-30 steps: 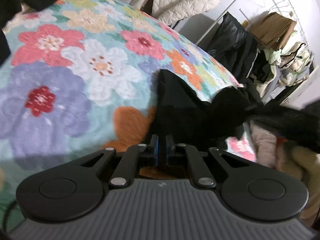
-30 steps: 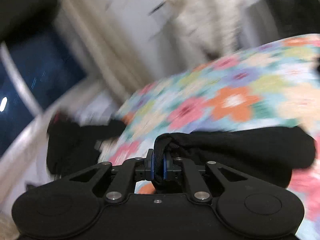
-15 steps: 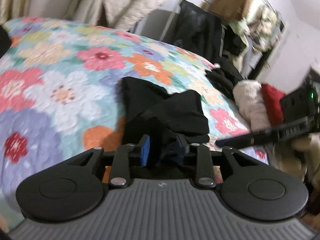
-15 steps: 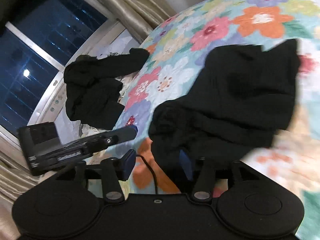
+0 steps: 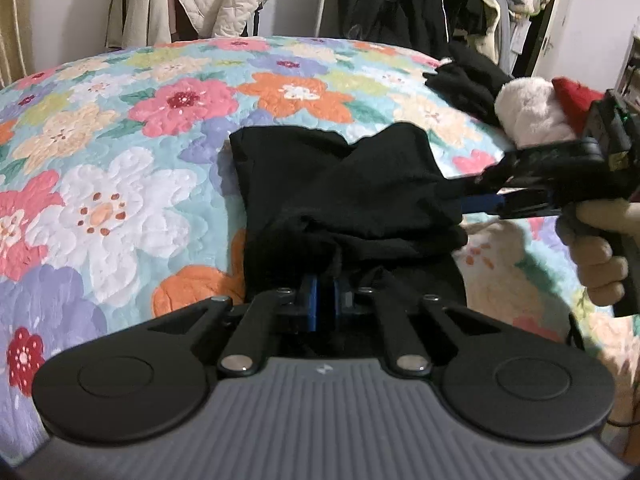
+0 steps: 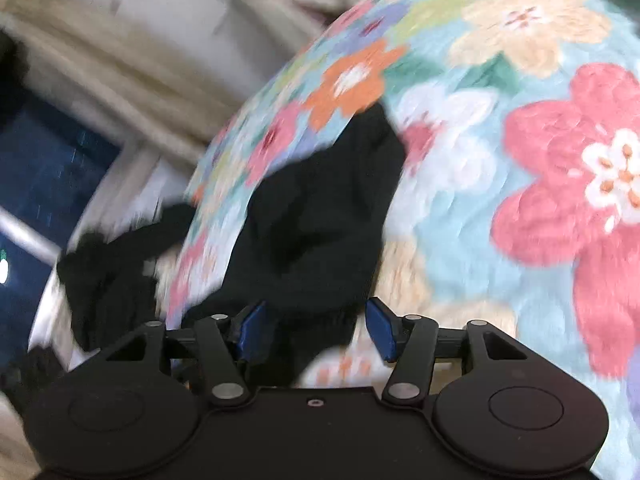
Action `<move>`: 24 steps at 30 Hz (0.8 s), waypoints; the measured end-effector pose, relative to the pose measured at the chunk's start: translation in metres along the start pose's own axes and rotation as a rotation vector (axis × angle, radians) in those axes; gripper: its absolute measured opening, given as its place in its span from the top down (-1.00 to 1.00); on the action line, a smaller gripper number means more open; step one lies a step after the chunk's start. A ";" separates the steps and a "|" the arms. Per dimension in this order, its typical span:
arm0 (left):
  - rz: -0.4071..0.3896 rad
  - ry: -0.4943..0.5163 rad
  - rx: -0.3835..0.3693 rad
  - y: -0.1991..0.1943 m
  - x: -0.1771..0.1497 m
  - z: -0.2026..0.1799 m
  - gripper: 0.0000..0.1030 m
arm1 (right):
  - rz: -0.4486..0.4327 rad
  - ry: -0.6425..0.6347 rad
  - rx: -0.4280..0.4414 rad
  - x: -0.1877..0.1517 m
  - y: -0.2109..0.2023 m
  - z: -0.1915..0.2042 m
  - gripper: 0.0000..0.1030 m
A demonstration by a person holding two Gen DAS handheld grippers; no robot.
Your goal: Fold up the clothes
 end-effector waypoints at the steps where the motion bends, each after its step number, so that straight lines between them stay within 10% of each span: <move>1: -0.004 -0.015 -0.006 -0.001 0.003 0.002 0.86 | -0.039 0.005 -0.030 0.005 0.002 -0.002 0.16; 5: -0.022 -0.074 -0.034 -0.009 0.017 0.012 0.87 | -0.016 -0.068 -0.029 0.014 0.012 0.011 0.88; 14: -0.002 -0.283 0.005 -0.002 0.014 0.069 0.87 | -0.040 0.024 0.126 0.098 0.065 0.062 0.89; 20: 0.008 -0.290 0.023 0.007 0.000 0.087 0.87 | 0.017 -0.080 0.056 0.104 0.074 0.083 0.06; 24: -0.020 -0.267 -0.001 0.006 0.002 0.084 0.87 | 0.029 -0.181 -0.053 0.072 0.038 0.076 0.04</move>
Point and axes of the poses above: each gripper's, at about its wrist camera, not at the fingertips, and y roughly the way its jaws point, z to its left, x to its top, the point moved 6 cm from there along y, roughly the way its jaws point, and after that the axes turned 11 degrees about -z, right-handed, at the moved point
